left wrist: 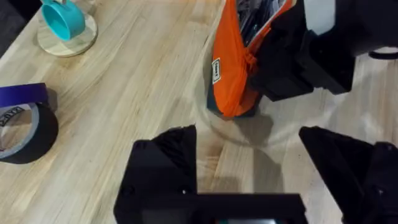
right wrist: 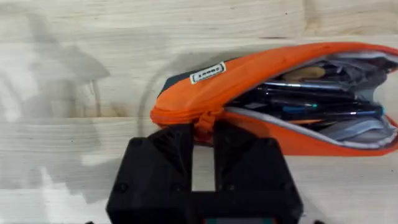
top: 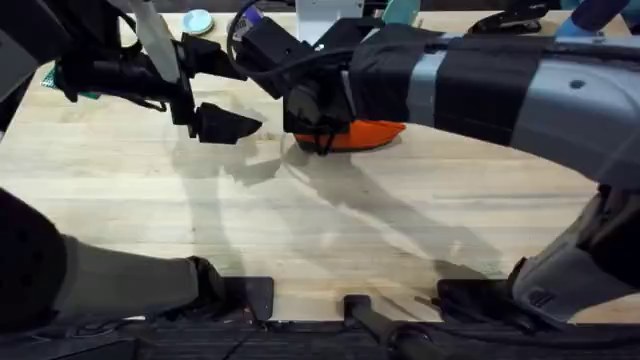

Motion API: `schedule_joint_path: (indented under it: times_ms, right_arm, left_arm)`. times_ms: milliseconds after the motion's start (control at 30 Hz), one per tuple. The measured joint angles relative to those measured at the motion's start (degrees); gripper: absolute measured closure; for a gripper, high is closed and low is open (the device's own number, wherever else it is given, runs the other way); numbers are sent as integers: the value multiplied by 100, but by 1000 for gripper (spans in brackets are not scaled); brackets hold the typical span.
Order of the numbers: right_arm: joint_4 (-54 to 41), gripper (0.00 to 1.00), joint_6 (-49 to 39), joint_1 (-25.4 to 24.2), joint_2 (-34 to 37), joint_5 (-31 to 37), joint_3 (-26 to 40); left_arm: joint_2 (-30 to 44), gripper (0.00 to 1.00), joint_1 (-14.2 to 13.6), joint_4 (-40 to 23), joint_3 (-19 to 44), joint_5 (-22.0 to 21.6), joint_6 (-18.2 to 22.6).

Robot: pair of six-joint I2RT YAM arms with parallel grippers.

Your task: Unzip the bag, pick up the pens from the table one at a time and place them inside, then zip the bag closed.

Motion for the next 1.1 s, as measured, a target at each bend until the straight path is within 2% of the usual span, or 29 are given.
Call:
schedule_joint_path:
  times_ms: [100, 167, 733, 1100]
  right_arm:
    - [3, 933, -1, 0, 0, 0, 0]
    - [10, 966, 0, 0, 0, 2, 0]
    - [-48, 968, -162, 2, 0, 24, 36]
    - [-769, 969, -411, 2, 0, 71, 714]
  left_arm:
    - [0, 6, 0, 0, 0, 2, 0]
    - [0, 5, 0, -1, 0, 2, 0]
    - [0, 5, 0, 1, 0, 9, 0]
    - [0, 5, 0, 19, 0, 83, 0]
